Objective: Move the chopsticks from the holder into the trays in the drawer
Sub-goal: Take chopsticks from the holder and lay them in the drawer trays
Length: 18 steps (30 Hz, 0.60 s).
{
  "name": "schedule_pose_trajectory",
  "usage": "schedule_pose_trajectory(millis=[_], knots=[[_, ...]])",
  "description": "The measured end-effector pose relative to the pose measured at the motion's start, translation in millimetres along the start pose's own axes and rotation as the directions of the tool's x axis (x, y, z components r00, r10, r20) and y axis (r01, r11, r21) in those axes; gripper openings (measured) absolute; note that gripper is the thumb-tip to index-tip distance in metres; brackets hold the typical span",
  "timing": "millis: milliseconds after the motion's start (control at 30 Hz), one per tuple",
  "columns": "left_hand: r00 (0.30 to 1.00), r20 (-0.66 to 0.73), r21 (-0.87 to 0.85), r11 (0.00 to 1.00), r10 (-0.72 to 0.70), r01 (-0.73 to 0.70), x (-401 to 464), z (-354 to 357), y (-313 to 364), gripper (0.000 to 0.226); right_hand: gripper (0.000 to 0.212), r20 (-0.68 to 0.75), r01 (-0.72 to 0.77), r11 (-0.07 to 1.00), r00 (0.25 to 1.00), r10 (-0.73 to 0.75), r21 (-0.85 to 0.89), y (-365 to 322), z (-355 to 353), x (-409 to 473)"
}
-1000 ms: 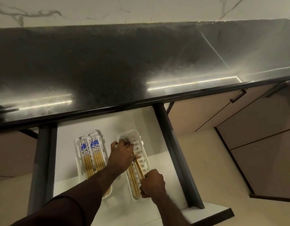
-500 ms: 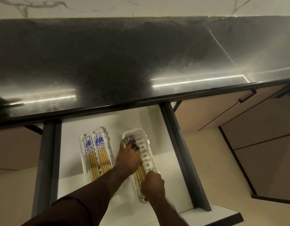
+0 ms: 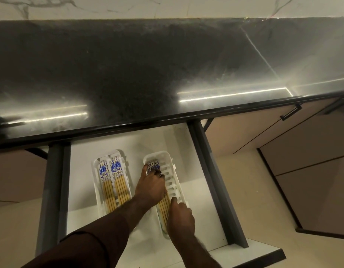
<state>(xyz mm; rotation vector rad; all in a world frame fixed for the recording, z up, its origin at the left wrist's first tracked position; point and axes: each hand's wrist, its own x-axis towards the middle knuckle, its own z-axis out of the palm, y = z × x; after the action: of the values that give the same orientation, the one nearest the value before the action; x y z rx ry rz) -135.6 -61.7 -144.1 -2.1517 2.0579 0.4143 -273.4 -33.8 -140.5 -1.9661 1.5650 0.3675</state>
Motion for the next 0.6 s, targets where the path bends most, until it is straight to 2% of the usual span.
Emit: schedule_pose_trajectory(millis=[233,467,600], knots=[[1.000,-0.005,-0.023,1.000,0.002,-0.002,-2,0,-3,0.037,0.056,0.014,0.028,0.999,1.000,-0.028,0.026,-2,-9,-3],[0.998,-0.019,-0.041,0.998,0.057,-0.057,-15,-29,-3,0.045,0.034,-0.107,0.053,0.998,0.993,-0.049,0.043,-20,-51,-13],[0.992,-0.092,-0.105,0.990,0.086,-0.096,-30,-58,-3,0.042,0.023,-0.214,0.062,0.997,0.975,-0.052,0.041,-33,-82,-29]])
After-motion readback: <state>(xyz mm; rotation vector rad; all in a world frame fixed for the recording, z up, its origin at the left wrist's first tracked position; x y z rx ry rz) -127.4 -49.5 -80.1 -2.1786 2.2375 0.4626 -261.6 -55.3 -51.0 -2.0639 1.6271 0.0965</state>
